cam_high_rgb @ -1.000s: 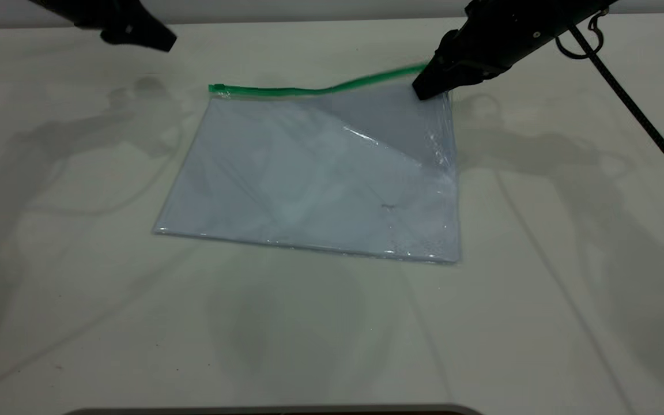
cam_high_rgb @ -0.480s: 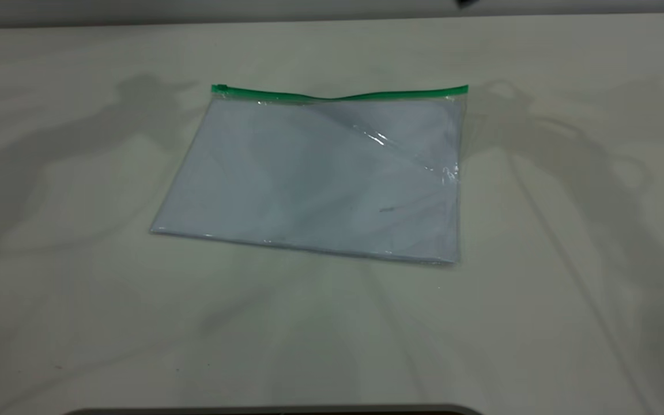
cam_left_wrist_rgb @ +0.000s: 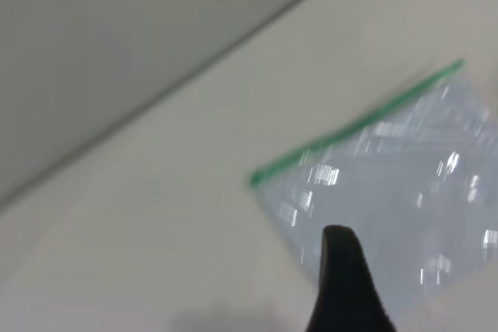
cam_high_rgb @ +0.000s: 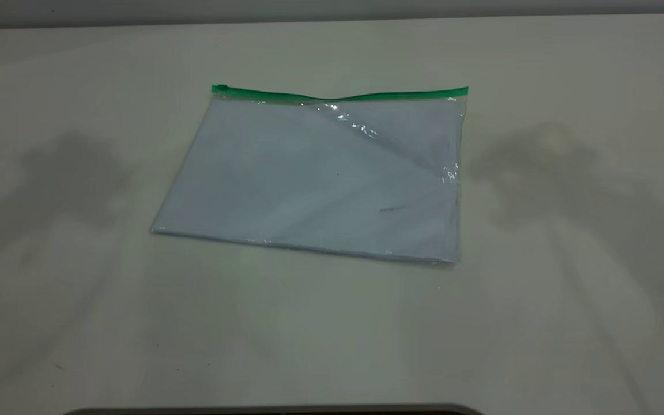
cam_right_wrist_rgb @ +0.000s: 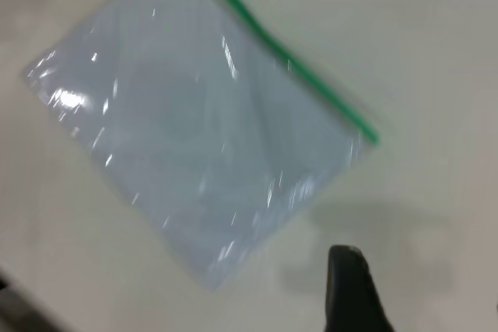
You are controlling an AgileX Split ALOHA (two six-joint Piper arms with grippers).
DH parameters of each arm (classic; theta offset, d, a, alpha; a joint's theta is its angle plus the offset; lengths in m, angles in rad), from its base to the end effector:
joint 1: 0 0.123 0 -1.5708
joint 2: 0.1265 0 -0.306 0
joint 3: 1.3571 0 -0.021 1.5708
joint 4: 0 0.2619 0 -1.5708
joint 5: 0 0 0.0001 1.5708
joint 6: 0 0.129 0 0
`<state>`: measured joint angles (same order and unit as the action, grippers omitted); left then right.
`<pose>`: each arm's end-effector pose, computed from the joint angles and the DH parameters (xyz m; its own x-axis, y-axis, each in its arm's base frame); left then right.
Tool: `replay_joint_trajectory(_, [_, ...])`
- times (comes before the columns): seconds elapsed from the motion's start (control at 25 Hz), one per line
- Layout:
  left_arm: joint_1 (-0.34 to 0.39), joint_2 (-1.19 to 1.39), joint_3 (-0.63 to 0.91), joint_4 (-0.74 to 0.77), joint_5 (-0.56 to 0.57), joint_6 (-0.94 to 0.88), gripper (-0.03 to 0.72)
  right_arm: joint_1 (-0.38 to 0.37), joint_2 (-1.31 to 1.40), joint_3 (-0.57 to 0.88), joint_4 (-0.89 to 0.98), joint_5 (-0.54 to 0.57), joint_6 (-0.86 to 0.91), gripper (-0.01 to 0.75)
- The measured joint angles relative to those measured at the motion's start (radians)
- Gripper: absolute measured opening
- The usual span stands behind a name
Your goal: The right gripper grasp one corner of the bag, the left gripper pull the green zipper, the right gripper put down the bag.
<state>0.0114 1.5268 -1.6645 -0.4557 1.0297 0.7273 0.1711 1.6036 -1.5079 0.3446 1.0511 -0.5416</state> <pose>0.3632 -0.0445 0.4248 -0.4867 0.4222 -0.7648 0.5509 0.8278 0.1064 0.3618 0.1009 0.3379 -0.6795 -0.4639 -0.5683 -0.5925 0.8038 0.0523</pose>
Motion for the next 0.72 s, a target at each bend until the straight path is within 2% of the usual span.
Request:
replay_joint_trajectory(0.12, [0.0, -0.08, 0.0, 0.145, 0.111, -0.178, 0.546, 0.0, -0.104, 0.0, -0.063, 0.151, 0.121, 0.481])
replay_joint_trajectory(0.28, [0.0, -0.128, 0.004, 0.238, 0.138, -0.339, 0.546, 0.0, -0.215, 0.064, -0.129, 0.181, 0.267, 0.481])
replay_joint_trajectory(0.44, [0.0, -0.158, 0.109, 0.258, 0.138, -0.41, 0.546, 0.0, -0.344, 0.24, -0.162, 0.184, 0.326, 0.48])
replay_joint_trajectory(0.72, [0.0, -0.256, 0.481, 0.301, 0.138, -0.423, 0.546, 0.0, -0.553, 0.647, -0.306, 0.183, 0.502, 0.479])
